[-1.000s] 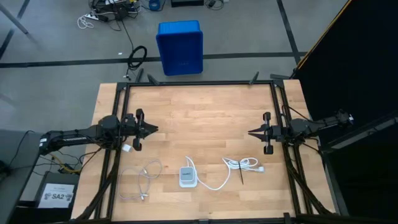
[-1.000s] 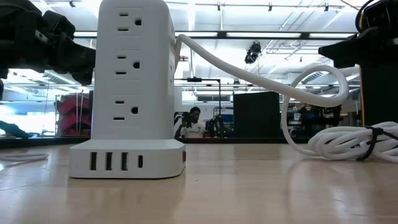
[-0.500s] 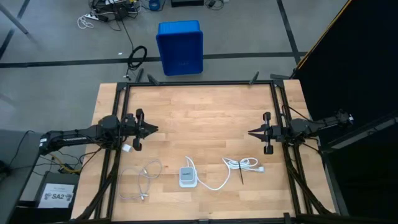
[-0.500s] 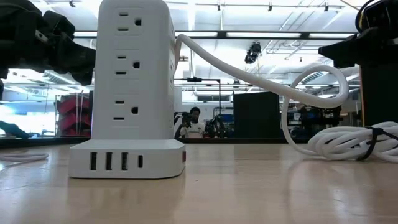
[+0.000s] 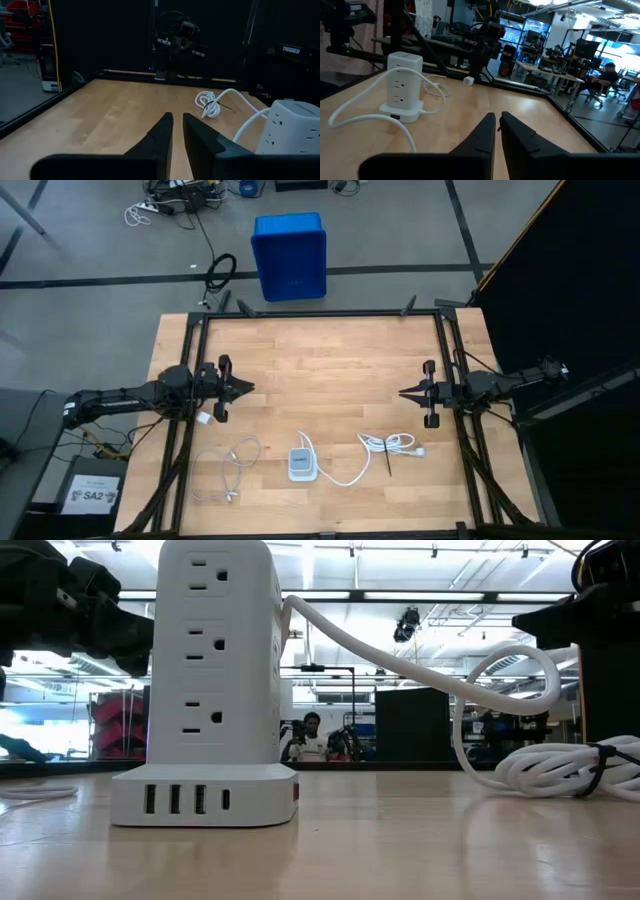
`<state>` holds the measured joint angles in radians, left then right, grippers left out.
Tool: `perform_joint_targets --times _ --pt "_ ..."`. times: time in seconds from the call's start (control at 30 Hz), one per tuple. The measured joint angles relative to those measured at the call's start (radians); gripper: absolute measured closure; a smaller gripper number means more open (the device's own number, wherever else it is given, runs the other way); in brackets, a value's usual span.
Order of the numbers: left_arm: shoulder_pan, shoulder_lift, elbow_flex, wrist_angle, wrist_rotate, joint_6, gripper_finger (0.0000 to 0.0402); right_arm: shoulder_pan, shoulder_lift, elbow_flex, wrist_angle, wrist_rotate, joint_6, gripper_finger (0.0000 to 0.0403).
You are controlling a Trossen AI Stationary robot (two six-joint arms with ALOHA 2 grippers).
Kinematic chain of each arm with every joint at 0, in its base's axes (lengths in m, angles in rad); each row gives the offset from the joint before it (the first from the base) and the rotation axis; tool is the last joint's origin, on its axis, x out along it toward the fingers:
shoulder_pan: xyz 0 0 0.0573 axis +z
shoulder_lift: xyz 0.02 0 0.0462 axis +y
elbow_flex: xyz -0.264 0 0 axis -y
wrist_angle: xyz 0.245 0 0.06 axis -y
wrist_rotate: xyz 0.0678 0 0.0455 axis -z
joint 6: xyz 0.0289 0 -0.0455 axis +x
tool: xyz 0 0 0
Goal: Insert USB
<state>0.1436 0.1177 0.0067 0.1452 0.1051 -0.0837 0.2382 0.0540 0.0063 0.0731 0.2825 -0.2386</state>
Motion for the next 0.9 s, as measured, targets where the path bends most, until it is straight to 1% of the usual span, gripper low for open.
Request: perform_joint_targets --times 0.1,0.23,0.33,0.43,0.53,0.6,0.7,0.77,0.83,0.9 --pt "0.0 0.0 0.0 0.0 0.0 -0.014 0.0371 0.0 0.0 0.0 0.0 0.0 0.0 0.0396" --pt "0.0 0.0 0.0 0.0 0.0 -0.104 0.0371 0.0 0.0 0.0 0.0 0.0 0.0 0.0395" --pt "0.0 0.0 0.0 0.016 -0.002 -0.102 0.0371 0.0 0.0 0.0 0.0 0.0 0.0 0.0397" --pt "0.0 -0.001 0.002 0.058 -0.045 -0.084 0.0371 0.0 0.0 0.0 0.0 0.0 0.0 0.0398" --pt "0.0 0.007 0.028 0.01 -0.052 -0.066 0.0371 0.0 0.0 0.0 0.0 0.0 0.0 0.0396" --pt "0.0 0.016 0.078 -0.052 -0.08 -0.03 0.0371 0.0 0.0 0.0 0.0 0.0 0.0 0.0395" --pt "-0.002 0.05 0.202 -0.217 -0.242 -0.023 0.0371 0.0 0.0 0.0 0.0 0.0 0.0 0.0394" --pt "-0.001 0.093 0.302 -0.346 -0.327 -0.026 0.0371 0.0 0.0 0.0 0.0 0.0 0.0 0.0396" --pt "-0.002 0.152 0.412 -0.464 -0.378 -0.067 0.0371 0.0 0.0 0.0 0.0 0.0 0.0 0.0397" --pt "-0.002 0.223 0.514 -0.579 -0.394 -0.133 0.0371 0.0 0.0 0.0 0.0 0.0 0.0 0.0398"
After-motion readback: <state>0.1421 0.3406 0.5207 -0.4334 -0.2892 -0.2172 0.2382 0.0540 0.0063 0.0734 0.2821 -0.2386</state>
